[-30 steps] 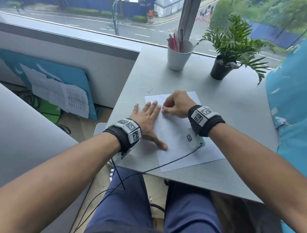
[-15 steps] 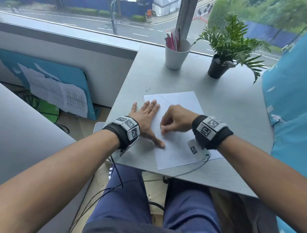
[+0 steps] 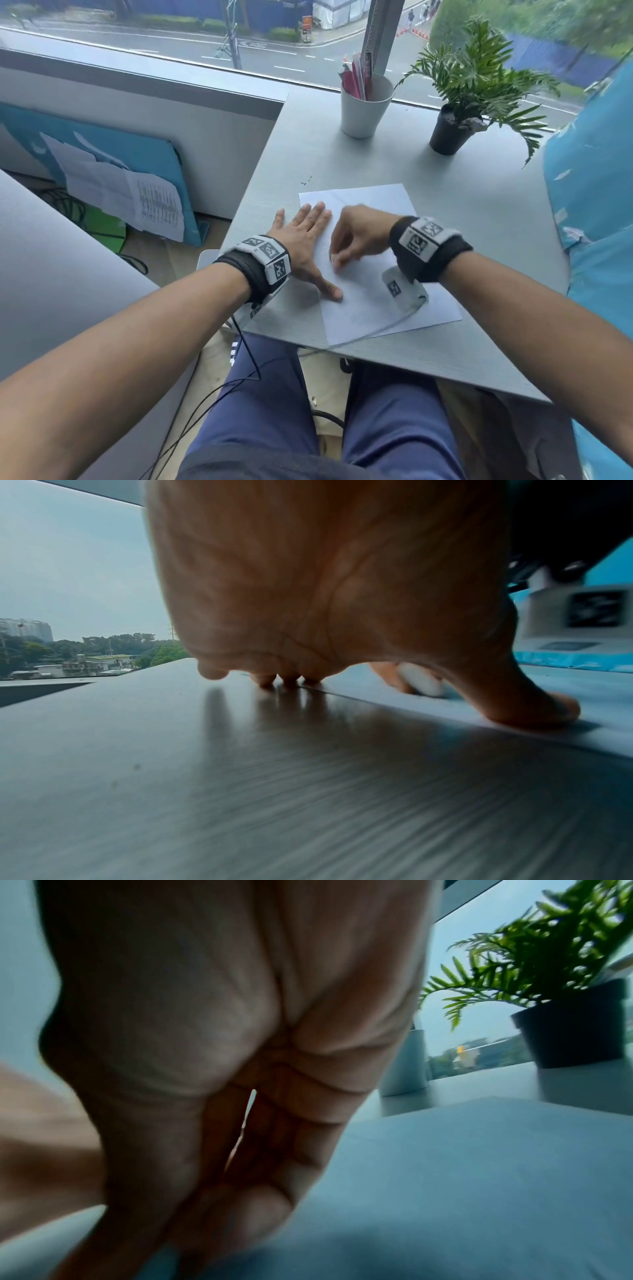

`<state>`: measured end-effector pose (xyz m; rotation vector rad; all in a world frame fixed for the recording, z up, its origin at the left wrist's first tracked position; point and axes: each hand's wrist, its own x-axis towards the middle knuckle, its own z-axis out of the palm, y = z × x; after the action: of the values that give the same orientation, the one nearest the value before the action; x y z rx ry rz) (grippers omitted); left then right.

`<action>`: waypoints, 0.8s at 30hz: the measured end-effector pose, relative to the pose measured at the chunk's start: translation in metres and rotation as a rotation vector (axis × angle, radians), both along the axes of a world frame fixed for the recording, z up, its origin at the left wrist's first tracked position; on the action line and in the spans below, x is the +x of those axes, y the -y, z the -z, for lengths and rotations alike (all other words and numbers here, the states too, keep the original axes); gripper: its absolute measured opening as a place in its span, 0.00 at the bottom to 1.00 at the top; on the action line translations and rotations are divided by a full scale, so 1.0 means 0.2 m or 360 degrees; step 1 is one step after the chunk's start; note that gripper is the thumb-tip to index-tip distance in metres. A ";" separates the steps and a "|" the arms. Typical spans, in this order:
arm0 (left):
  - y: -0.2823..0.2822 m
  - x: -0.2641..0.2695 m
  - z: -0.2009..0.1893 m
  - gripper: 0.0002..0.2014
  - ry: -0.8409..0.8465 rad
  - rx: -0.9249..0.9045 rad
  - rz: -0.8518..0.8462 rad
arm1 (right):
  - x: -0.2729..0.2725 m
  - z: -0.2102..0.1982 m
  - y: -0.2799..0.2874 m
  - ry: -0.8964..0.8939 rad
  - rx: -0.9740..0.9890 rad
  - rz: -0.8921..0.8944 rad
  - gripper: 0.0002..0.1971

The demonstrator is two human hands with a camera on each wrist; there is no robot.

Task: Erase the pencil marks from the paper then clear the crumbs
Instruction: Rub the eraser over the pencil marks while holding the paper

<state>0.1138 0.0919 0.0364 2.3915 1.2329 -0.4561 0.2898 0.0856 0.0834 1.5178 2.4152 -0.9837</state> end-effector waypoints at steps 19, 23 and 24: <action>0.00 -0.01 0.01 0.82 0.0002 -0.0033 -0.0008 | -0.02 0.05 -0.02 -0.0137 0.0352 0.0530 0.05; 0.00 -0.01 0.02 0.83 0.0021 -0.0008 -0.0020 | -0.04 0.01 0.12 0.0029 -0.0072 0.0148 0.06; 0.00 0.00 0.02 0.82 0.0024 -0.0013 -0.0017 | -0.04 0.00 0.08 0.0015 -0.0010 0.0195 0.06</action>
<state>0.1131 0.0911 0.0332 2.3761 1.2345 -0.4384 0.2816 0.0705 0.0833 1.6822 2.3344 -1.0022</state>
